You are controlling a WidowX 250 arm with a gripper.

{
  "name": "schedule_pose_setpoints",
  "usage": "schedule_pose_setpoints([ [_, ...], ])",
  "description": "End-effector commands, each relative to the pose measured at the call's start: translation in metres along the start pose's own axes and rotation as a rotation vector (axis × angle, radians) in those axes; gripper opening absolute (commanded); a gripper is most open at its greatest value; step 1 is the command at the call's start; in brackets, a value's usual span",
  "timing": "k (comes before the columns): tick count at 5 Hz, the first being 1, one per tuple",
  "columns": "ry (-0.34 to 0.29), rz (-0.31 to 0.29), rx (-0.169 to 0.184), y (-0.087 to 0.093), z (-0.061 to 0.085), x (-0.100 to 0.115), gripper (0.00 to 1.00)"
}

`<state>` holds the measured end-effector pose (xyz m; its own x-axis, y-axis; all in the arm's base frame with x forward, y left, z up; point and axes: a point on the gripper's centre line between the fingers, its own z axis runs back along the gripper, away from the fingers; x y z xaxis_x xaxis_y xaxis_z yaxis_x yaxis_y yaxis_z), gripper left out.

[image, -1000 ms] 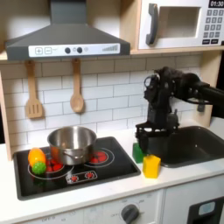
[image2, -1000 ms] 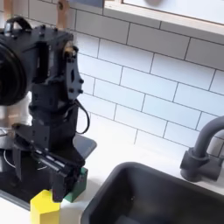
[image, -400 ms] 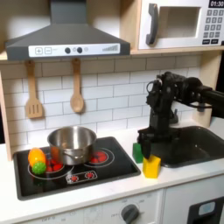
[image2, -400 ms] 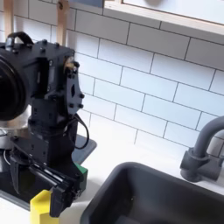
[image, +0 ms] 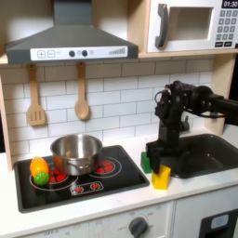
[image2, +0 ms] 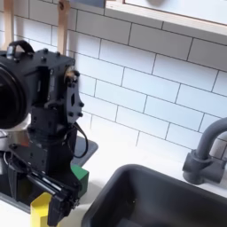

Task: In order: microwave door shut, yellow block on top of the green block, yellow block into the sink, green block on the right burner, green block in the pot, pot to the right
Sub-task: 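Put the yellow block on top of the green block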

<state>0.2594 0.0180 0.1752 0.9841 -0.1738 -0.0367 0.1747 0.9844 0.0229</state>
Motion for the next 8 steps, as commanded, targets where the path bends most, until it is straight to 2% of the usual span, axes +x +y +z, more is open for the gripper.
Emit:
schedule_pose_setpoints([
  [1, 0.013, 0.001, 0.000, -0.001, -0.008, 0.006, 1.00],
  [2, 0.021, 0.021, -0.002, 0.000, -0.014, 0.009, 1.00],
  [5, 0.041, 0.028, -0.006, -0.005, -0.031, 0.021, 1.00],
  [8, 0.061, 0.024, -0.013, -0.006, -0.038, 0.023, 1.00],
])
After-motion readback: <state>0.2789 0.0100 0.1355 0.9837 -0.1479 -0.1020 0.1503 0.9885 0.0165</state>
